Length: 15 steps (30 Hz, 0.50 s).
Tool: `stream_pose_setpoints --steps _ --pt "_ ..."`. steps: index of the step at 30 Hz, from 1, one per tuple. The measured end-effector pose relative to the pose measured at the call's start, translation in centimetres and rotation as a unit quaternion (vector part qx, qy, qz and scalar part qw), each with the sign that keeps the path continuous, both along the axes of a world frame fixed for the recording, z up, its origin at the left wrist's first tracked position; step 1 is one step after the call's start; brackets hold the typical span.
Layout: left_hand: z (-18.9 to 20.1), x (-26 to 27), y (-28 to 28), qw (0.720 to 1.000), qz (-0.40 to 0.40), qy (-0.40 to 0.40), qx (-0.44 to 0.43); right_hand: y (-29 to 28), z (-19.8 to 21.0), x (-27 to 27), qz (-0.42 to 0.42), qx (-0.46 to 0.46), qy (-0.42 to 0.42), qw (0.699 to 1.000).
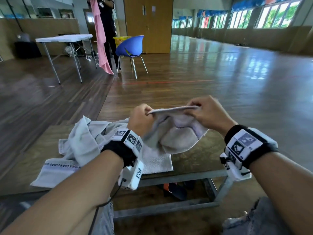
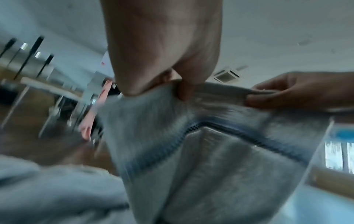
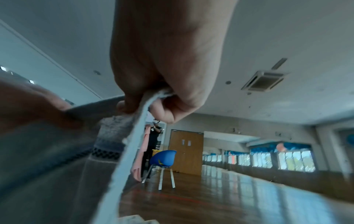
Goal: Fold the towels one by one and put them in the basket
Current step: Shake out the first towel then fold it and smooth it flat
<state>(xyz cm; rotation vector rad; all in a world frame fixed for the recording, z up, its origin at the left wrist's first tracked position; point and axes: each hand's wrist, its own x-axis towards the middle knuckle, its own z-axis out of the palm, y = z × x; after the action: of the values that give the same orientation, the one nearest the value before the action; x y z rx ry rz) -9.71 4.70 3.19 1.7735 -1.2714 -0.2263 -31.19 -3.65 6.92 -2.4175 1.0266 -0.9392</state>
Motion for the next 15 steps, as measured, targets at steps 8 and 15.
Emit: stream_pose_setpoints --steps 8,15 --pt "2.6 0.9 1.1 0.987 0.045 -0.099 -0.119 -1.4 0.3 -4.2 -0.08 -0.057 -0.061 0.993" --pt "-3.5 1.0 3.2 0.956 -0.116 -0.081 0.259 -1.0 -6.0 -6.3 0.088 0.184 0.211 0.956"
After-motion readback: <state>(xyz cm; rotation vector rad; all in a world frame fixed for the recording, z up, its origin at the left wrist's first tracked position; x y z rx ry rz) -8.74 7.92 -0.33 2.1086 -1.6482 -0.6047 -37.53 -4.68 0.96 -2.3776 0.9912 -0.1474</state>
